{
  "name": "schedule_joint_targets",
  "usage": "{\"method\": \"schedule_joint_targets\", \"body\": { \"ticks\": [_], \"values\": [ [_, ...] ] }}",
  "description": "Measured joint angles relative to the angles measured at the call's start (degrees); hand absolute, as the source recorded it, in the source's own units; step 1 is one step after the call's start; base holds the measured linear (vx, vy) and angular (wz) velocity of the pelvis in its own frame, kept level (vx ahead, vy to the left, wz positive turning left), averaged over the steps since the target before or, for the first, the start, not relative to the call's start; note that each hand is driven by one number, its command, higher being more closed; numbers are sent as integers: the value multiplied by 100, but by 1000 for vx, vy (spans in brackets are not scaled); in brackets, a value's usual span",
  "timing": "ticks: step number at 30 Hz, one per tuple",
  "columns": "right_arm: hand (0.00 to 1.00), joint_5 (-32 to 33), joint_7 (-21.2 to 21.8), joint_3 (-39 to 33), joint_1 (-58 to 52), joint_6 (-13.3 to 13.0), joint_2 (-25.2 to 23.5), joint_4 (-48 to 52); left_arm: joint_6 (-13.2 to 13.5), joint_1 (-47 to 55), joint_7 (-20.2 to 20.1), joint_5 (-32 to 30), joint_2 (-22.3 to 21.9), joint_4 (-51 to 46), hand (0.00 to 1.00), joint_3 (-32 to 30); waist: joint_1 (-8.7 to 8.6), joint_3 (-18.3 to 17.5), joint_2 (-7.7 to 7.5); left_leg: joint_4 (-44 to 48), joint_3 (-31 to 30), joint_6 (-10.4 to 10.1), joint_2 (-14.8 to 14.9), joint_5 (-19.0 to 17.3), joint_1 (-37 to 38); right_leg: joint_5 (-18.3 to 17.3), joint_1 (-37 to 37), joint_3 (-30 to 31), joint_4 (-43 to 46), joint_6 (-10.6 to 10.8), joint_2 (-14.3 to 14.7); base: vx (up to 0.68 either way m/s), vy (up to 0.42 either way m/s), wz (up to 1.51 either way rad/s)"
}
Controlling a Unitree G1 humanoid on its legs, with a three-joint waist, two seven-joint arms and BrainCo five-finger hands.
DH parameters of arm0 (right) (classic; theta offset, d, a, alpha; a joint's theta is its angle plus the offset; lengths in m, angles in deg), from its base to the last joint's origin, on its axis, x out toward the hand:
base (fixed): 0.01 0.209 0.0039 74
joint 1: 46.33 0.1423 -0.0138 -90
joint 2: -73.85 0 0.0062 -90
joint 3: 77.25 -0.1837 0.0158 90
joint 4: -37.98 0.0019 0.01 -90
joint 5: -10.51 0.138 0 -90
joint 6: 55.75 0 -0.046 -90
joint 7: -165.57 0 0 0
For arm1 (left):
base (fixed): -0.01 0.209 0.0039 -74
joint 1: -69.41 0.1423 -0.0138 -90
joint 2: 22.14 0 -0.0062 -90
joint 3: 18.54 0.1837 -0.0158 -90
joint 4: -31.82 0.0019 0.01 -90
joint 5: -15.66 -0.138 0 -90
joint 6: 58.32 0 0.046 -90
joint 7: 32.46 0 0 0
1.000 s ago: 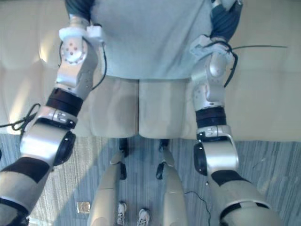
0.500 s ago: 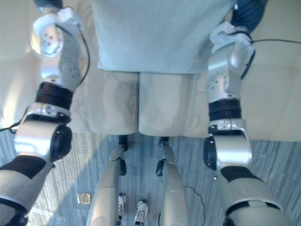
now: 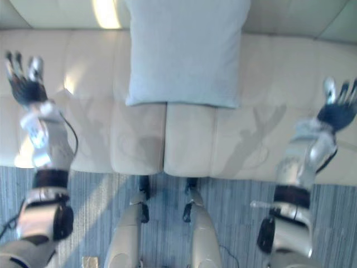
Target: Pick up cushions and gather them together orderly.
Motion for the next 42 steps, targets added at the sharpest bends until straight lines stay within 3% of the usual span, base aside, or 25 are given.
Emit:
{"method": "schedule_joint_targets", "body": {
  "ticks": [3,6,11,14,23,25,29,30,31,32,33,36,37,38,40,41,42],
  "values": [
    [0,-575,344,337,-1183,202,-783,-5,-204,1389,-399,-539,-587,98,0,514,6,-360,-87,-125,112,30,19,-117,570,-240,401,40,138,44,18,71,-15,-12],
    [0,-1055,641,670,-1942,327,-1213,-472,-403,2119,-721,-1102,-955,801,0,725,-22,-765,-66,-241,141,38,20,-177,1091,-402,837,36,174,71,22,84,0,-4],
    [0,-1606,926,881,-2212,638,-1476,-2021,-662,2500,-857,-1784,-1205,2433,0,592,-35,-1245,39,-436,147,14,-15,-254,1722,-476,1451,27,-7,144,16,62,29,2],
    [0,-1961,1002,875,-2148,800,-1494,-2989,-801,2596,-856,-2164,-1211,3242,0,439,-45,-1421,116,-595,127,16,-58,-255,1965,-339,1809,25,-376,206,20,40,49,3],
    [0,-2382,1071,866,-1987,1000,-1330,-4090,-938,2694,-959,-2628,-1069,3790,0,181,-97,-1455,99,-748,81,45,-279,-271,2520,88,2667,108,-1182,326,-52,45,48,0],
    [0,-2384,1067,865,-1849,1018,-1297,-4159,-966,2662,-960,-2657,-1054,3790,0,183,-100,-1413,69,-736,106,50,-304,-274,2510,92,2602,169,-1112,333,-80,-21,34,-17],
    [0,-2383,1052,1030,-1299,1051,-1294,-4118,-999,2237,-942,-2679,-962,3788,0,261,-102,-1077,-37,-149,271,182,-320,-397,1981,53,1744,326,-114,354,-212,-139,32,-24],
    [0,-2383,1044,1153,-1286,1054,-1295,-4075,-1011,2101,-934,-2680,-975,3771,0,255,-58,-1069,-51,-15,312,238,-266,-405,1845,206,1702,424,-208,577,-225,-130,34,-10],
    [0,-2384,1042,1182,-1271,1069,-1302,-4033,-1010,2050,-934,-2679,-998,3742,0,240,-20,-1049,10,-10,384,285,-181,-376,1774,88,1683,442,-84,563,-239,-158,77,6],
    [0,-2384,1036,1268,-1194,1082,-1343,-4004,-1003,1961,-924,-2679,-1031,3707,0,168,-46,-985,39,87,276,290,-147,-374,1711,-618,1523,355,1200,397,-358,-114,52,24],
    [0,-2386,1033,1361,-1260,1102,-1379,-4010,-1001,1964,-906,-2667,-1025,3583,0,151,-44,-998,23,252,179,291,-155,-369,1670,-1122,1514,334,2267,599,-540,-88,-4,37],
    [0,-2387,937,1378,-1257,1103,-1510,-3995,-997,1990,-803,-2604,-998,3407,0,131,19,-1117,-174,785,-16,281,-156,-348,1162,-1568,1925,472,2925,919,-881,-107,-183,42],
    [0,-2392,925,1380,-1221,1103,-1532,-3987,-998,1994,-786,-2594,-1013,3389,0,125,28,-1148,-238,985,-50,259,-120,-335,960,-1701,2065,570,2903,986,-922,-246,-306,28],
    [0,-2393,901,1379,-1121,1105,-1543,-3933,-1003,1988,-779,-2535,-1066,3387,0,121,103,-1126,-207,1174,-56,171,-40,-280,755,-1999,2173,661,2648,1054,-813,-277,-276,13],
    [0,-2392,827,1382,-1069,1099,-1485,-3762,-1008,1971,-713,-2440,-1281,3396,0,106,241,-1082,-35,1064,-77,-35,181,-68,692,-2299,2405,402,2029,803,-572,-318,-265,-6],
    [0,-2392,811,1395,-1075,1098,-1453,-3711,-1009,2022,-705,-2397,-1430,3412,0,159,307,-1079,69,900,-119,-122,292,144,670,-2457,2519,147,1726,523,-432,-350,-249,17],
    [0,-2392,774,1413,-1099,1098,-1421,-3611,-1030,2053,-720,-2391,-1551,3441,0,252,270,-1048,186,704,-192,-120,426,357,647,-2456,2463,-66,1822,443,-313,-353,-239,38]
  ]
}}
